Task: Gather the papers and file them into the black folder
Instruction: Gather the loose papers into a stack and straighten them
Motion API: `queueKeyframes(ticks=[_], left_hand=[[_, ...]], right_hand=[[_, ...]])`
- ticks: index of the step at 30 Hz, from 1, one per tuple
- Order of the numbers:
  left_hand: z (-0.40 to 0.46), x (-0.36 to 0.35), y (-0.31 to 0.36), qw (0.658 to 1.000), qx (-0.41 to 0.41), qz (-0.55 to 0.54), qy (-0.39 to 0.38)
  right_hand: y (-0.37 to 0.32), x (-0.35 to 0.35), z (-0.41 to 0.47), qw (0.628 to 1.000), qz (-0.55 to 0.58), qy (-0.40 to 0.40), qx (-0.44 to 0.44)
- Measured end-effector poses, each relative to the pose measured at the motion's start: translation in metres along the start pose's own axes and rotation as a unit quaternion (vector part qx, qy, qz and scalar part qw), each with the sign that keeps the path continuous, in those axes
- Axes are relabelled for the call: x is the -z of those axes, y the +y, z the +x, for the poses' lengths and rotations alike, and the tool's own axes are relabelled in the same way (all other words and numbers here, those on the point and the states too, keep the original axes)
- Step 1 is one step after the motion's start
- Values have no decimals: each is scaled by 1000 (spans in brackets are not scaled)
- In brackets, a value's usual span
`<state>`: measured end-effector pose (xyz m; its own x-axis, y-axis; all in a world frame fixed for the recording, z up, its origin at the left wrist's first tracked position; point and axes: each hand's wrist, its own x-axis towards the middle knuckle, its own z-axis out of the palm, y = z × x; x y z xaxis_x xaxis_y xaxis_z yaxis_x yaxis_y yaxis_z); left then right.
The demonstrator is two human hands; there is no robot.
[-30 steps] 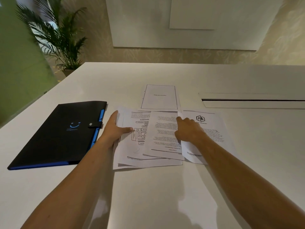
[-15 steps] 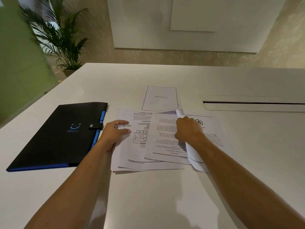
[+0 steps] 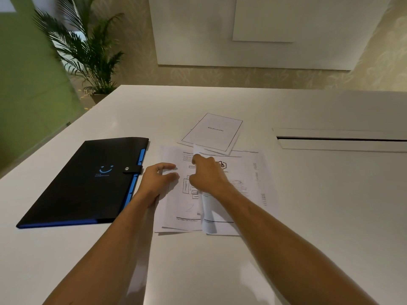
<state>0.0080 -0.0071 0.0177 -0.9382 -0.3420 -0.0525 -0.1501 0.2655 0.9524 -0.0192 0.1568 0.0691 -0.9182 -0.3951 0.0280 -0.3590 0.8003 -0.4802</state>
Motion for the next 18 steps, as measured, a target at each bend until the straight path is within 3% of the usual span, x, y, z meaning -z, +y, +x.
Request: queueKeyframes(ticks=[5,9,13,18], left_hand=[[-1,1,1,1000,0,3,24],[-3,0,5,999,-5,34,25],[2,-1,5,999,-4,43,26],[11,0,4,999,49,0,21]], right_hand=[[-3,-21,7,997,78,4,-10],[29,-2,3,990,90,102,-45],[84,21,-11,974,-4,184,-134],[129,20,-19,961,-67,152,-222]])
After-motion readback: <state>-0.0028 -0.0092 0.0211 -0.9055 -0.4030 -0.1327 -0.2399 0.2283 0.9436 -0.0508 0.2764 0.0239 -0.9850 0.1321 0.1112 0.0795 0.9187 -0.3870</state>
